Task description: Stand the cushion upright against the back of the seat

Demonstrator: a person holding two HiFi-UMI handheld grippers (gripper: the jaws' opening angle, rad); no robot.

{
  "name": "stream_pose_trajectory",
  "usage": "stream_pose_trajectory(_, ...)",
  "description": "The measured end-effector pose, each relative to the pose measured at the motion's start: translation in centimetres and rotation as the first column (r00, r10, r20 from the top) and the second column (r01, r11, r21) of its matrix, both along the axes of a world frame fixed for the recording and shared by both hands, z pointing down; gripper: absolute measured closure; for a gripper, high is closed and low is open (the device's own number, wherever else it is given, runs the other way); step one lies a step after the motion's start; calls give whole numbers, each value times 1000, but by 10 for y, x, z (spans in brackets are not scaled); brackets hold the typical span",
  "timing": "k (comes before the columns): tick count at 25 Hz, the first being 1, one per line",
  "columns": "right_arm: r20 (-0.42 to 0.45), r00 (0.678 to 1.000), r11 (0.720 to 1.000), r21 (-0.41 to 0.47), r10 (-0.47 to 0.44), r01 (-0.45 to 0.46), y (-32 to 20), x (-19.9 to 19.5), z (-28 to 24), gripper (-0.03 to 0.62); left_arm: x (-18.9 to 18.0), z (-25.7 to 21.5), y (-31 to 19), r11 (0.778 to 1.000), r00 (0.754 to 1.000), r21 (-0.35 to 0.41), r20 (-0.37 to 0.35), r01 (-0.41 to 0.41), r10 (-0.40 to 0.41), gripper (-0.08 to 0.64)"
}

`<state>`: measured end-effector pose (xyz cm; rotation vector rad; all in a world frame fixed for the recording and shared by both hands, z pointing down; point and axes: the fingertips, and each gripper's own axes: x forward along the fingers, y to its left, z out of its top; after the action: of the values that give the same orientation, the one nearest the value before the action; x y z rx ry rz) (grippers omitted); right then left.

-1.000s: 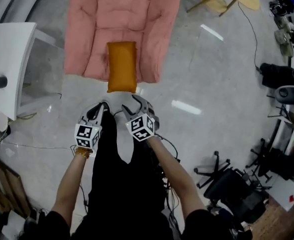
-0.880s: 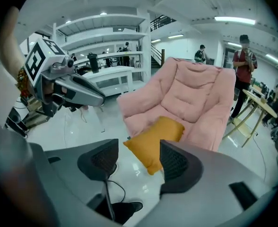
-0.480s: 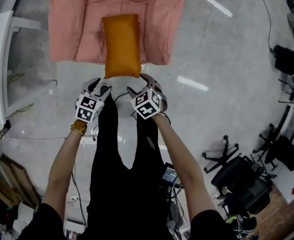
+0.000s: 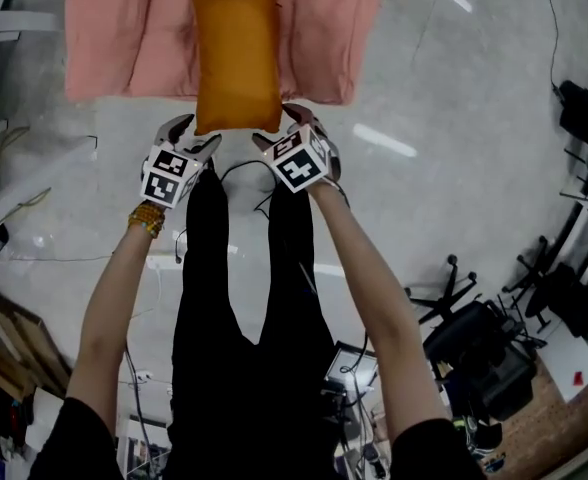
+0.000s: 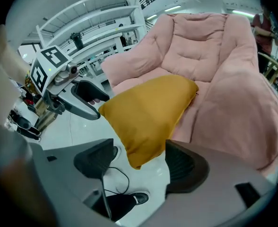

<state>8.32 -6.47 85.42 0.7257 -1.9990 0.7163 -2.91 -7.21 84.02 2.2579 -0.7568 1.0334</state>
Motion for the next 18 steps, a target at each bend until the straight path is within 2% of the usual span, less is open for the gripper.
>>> stream_pose_trajectory(4,-3,1000,999,-38,10,-10,0,0,18,262,2,15,-2,1000,1000,-14,2,-9,9,278)
stream_pose_trajectory(8,-9,1000,999,-48,-12,12,-6,-7,29,262,-1,36,-7,998,1000,-60,4,-12,12,278)
stream_pose_trajectory(14,-28,998,997,-43,-62,60,-9,-16,37,264,-11,56,-3,994,1000,-111,-2,3,-4,278)
stream_pose_trajectory(18,-14,998,996,-65,-54,53,-9,-16,42,264,-12,65,-3,991,999,-133,-32,32,-37,276)
